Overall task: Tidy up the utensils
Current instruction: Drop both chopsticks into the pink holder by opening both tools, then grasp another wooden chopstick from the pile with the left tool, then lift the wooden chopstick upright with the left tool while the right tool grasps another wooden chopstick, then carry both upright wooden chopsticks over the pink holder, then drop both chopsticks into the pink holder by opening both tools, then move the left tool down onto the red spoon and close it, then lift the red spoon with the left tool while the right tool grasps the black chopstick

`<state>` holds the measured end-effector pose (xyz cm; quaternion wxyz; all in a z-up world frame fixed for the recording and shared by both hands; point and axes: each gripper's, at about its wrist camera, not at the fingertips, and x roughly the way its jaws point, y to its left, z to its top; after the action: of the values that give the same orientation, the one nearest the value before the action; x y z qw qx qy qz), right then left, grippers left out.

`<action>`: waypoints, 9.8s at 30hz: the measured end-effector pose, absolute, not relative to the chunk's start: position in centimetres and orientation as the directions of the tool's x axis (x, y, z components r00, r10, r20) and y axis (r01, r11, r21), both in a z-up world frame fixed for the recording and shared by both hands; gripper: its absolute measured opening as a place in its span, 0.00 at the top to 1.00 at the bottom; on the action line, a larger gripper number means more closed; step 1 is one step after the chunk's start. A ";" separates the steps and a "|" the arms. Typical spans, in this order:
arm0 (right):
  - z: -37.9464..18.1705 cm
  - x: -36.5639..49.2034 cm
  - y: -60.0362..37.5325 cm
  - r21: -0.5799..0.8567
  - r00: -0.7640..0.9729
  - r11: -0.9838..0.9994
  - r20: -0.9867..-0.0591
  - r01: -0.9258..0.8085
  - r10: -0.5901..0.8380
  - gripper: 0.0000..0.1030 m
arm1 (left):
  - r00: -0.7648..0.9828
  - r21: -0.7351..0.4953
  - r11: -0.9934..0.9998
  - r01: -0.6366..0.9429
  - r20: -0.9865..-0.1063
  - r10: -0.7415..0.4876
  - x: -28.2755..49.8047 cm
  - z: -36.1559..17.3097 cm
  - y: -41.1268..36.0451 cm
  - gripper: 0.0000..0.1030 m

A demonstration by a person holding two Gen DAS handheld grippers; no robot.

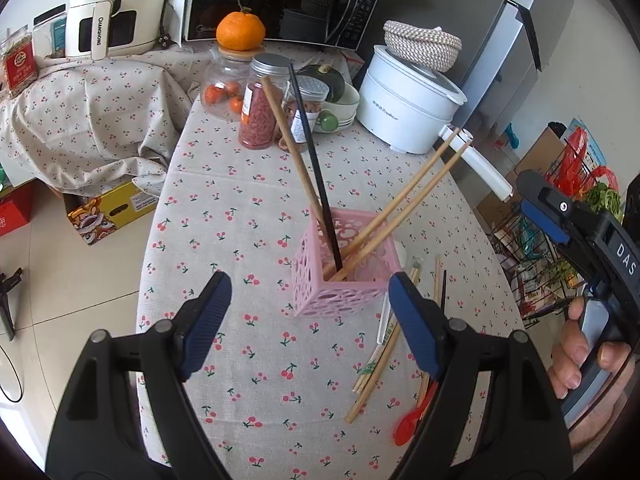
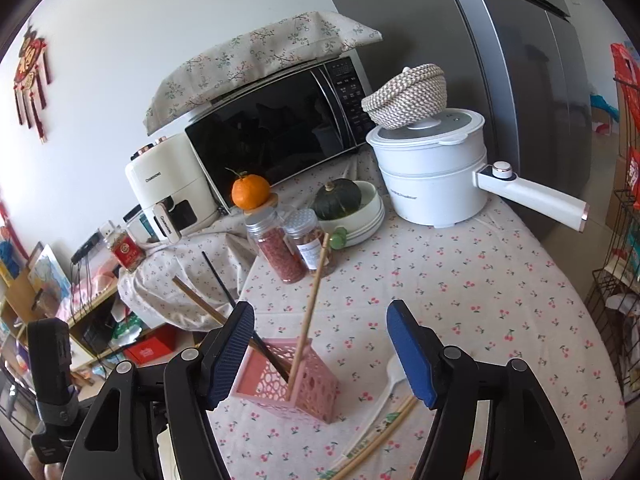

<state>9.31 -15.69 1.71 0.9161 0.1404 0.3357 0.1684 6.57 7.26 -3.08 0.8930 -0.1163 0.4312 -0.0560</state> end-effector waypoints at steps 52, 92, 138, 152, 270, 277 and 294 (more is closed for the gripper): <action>-7.8 8.6 -29.8 0.216 0.392 0.972 -0.905 0.093 0.163 0.22 | 0.289 -0.123 0.955 0.268 -0.936 -0.202 13.8 -14.0 -10.6 0.84; -13.9 14.4 -19.3 0.310 0.229 0.950 -0.927 0.024 0.297 0.79 | 0.596 -0.127 0.968 0.216 -0.769 -0.234 6.5 -2.3 1.0 0.93; 3.8 7.4 -17.8 0.401 0.719 0.892 -0.555 -0.209 0.418 0.94 | 0.918 -0.161 0.985 0.057 -0.379 -0.114 6.6 3.2 5.8 0.93; 4.9 7.5 -16.7 0.428 0.729 0.868 -0.504 -0.254 0.462 0.94 | 0.818 -0.225 0.974 0.005 -0.560 -0.133 10.9 -1.0 6.3 0.83; -11.4 11.0 -24.9 0.166 0.256 0.982 -0.957 0.093 0.138 0.20 | 0.435 -0.170 0.920 0.354 -0.840 -0.323 7.4 -5.6 -6.2 0.97; -13.9 12.8 -20.7 0.157 0.202 0.986 -0.969 0.061 0.142 0.21 | 0.463 -0.195 0.929 0.313 -0.824 -0.328 7.2 -4.9 -3.3 0.97; -14.8 13.4 -15.9 0.063 0.238 0.998 -0.969 -0.027 0.067 0.90 | 0.492 -0.214 0.939 0.269 -0.808 -0.325 6.8 -4.2 -0.7 0.97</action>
<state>13.44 -15.94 -14.80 0.7866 0.0165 0.6165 0.0298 6.81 -0.66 -4.19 0.8631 -0.0292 0.4740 -0.1720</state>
